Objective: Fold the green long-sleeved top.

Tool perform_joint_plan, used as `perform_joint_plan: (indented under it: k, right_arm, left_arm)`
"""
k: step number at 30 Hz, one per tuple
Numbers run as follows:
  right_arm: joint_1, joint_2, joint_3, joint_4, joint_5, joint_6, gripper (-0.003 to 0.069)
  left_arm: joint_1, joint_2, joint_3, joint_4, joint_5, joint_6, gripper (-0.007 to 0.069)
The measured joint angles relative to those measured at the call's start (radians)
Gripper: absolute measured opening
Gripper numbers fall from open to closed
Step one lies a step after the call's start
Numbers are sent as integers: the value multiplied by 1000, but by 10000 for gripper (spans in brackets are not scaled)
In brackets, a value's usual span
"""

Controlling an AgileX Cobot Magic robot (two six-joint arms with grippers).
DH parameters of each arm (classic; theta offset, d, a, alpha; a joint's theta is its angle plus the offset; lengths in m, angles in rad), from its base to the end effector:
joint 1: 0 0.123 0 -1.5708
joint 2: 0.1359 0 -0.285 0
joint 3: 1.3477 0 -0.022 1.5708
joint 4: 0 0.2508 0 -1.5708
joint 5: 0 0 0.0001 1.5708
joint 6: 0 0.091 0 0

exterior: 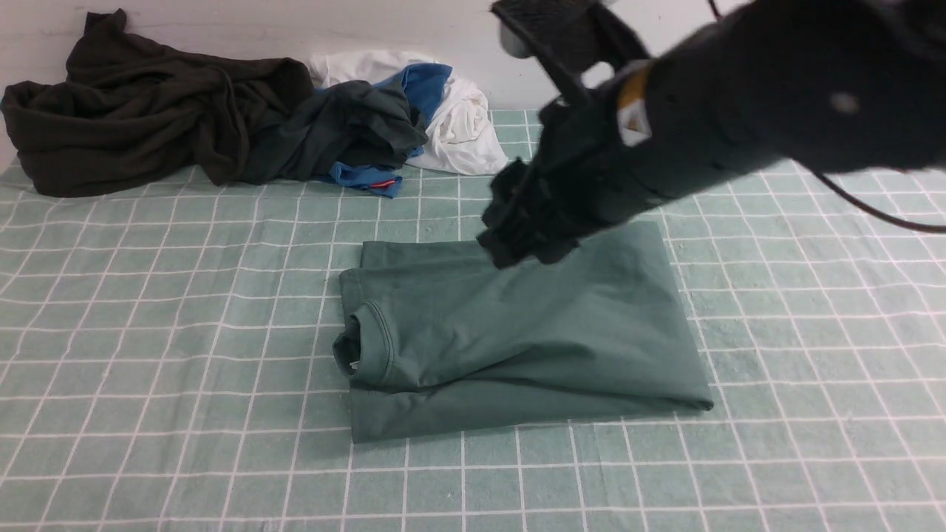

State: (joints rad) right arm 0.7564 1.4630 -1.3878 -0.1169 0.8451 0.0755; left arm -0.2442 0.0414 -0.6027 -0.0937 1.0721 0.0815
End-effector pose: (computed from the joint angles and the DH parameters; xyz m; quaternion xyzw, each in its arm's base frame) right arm 0.2379 0.2136 0.3660 -0.3302 0.8709 0.0954 0.3514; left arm -0.0127 -0.0045 0.3051 0.1395 0.8274 -0.0906 0.5365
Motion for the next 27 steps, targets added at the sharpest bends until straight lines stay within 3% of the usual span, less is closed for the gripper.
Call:
perform_joint_plan:
  k: [3, 4, 8, 10, 16, 27]
  right_arm:
    - [0, -192, 158, 1, -65, 1, 224]
    - [0, -192, 168, 2, -65, 1, 224]
    - [0, -485, 382, 16, -173, 3, 49]
    - [0, -588, 438, 18, -204, 3, 10]
    - [0, -830, 585, 19, -258, 5, -13]
    - [-1, -905, 636, 53, -212, 7, -14]
  left_arm:
    - [0, 0, 0, 0, 0, 0, -3]
    - [0, 0, 0, 0, 0, 0, -3]
    - [0, 0, 0, 0, 0, 0, -3]
    - [0, 0, 0, 0, 0, 0, -3]
    - [0, 0, 0, 0, 0, 0, -3]
    - [0, 0, 0, 0, 0, 0, -3]
